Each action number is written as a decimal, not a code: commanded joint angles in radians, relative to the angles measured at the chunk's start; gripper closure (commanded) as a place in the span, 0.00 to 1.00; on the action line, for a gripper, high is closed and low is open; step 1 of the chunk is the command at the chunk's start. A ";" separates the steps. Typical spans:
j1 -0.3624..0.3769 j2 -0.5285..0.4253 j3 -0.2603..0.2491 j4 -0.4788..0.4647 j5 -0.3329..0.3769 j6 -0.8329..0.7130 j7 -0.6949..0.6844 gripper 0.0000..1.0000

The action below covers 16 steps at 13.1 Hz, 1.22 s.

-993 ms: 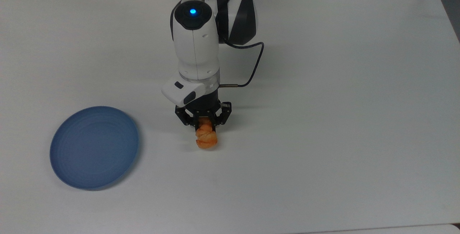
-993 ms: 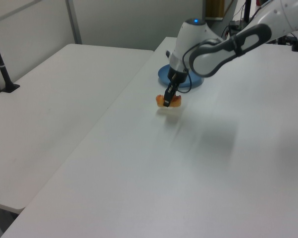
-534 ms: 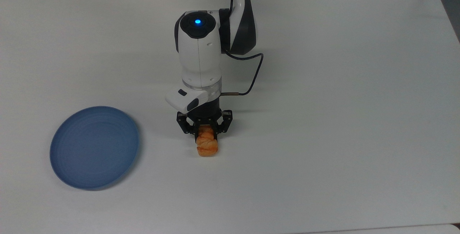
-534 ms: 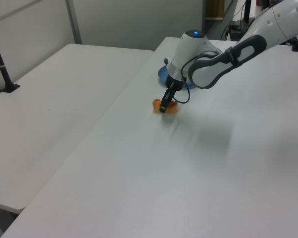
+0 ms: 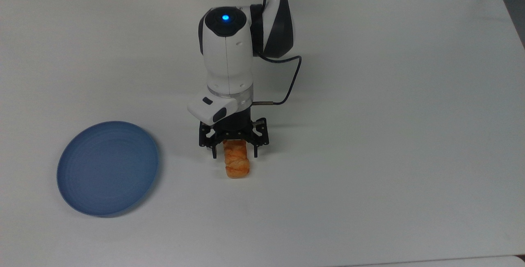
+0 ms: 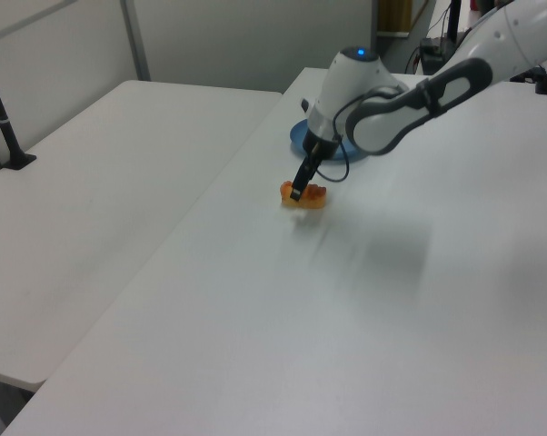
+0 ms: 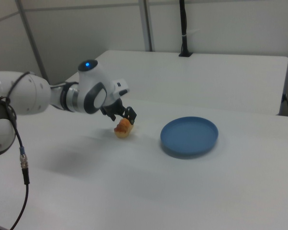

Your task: Put the bread on the table

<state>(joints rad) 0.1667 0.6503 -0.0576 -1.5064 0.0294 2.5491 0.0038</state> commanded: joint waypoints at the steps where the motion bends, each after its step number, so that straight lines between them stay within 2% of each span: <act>1: 0.005 -0.208 -0.014 -0.054 -0.017 -0.243 0.025 0.00; 6: -0.030 -0.466 -0.011 -0.057 0.000 -0.639 0.030 0.00; 9: -0.050 -0.630 -0.005 -0.064 0.033 -0.898 0.117 0.00; 12: -0.070 -0.698 0.015 -0.066 0.041 -0.995 0.128 0.00; 13: -0.084 -0.721 0.031 -0.080 0.064 -1.026 0.133 0.00; 16: -0.113 -0.742 0.068 -0.133 0.070 -1.017 0.131 0.00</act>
<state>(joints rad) 0.0916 -0.0493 -0.0335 -1.5499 0.0825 1.5199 0.1172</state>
